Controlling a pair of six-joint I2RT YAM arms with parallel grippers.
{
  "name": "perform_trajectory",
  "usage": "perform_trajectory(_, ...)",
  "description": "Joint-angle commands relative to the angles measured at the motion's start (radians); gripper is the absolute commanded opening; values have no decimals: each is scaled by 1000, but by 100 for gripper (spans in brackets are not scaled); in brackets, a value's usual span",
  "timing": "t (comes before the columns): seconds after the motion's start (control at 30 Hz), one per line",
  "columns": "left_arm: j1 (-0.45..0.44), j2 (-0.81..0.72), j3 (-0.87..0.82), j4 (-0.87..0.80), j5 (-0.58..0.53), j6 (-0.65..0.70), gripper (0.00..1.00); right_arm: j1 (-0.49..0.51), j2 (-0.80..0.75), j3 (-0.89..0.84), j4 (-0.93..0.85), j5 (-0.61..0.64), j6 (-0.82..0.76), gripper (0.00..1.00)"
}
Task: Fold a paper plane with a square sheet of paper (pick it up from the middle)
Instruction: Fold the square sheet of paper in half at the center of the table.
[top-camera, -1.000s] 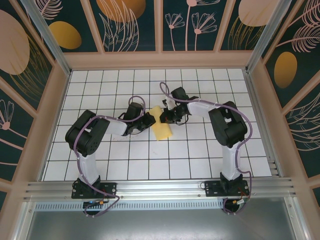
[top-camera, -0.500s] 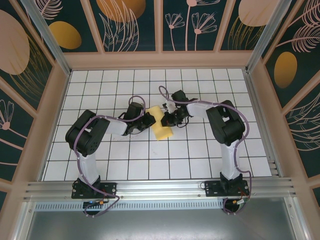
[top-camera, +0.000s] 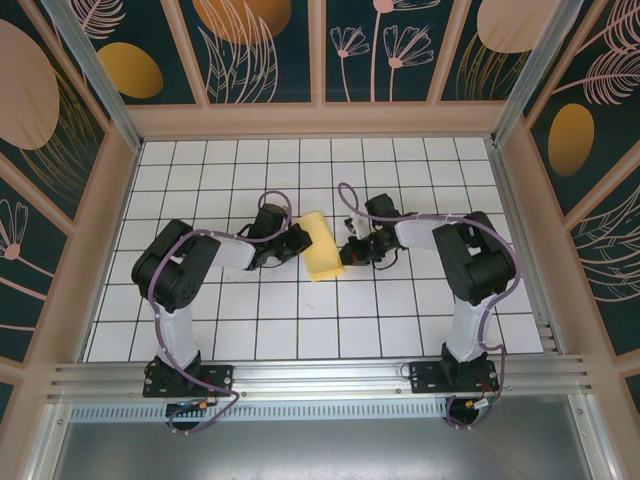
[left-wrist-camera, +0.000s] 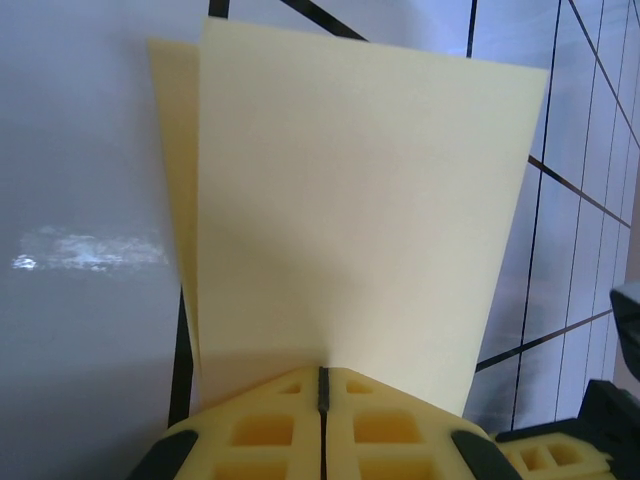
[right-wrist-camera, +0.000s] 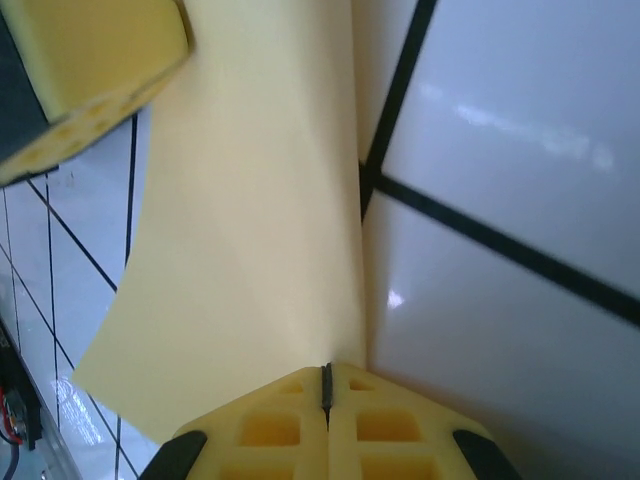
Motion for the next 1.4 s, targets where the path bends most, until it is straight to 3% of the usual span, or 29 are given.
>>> perform_trajectory(0.0, -9, 117, -32, -177, -99, 16, 9, -9, -45, -46, -73, 64, 5, 1)
perform_trajectory(0.2, -9, 122, -27, -169, -86, 26, 9, -7, -105, 34, -13, 19, 33, 2)
perform_trajectory(0.53, -10, 128, -20, -170, -79, 28, 9, 76, 78, 171, -32, -5, 108, 1)
perform_trajectory(0.8, -9, 126, -22, -183, -92, 28, 9, 68, 68, 74, -37, 0, 89, 1)
perform_trajectory(1.13, -9, 126, -29, -186, -104, 30, 8, 51, -82, -135, -55, 0, 88, 1)
perform_trajectory(1.37, -9, 128, -26, -177, -96, 36, 8, 37, -149, -30, -11, 24, 124, 1)
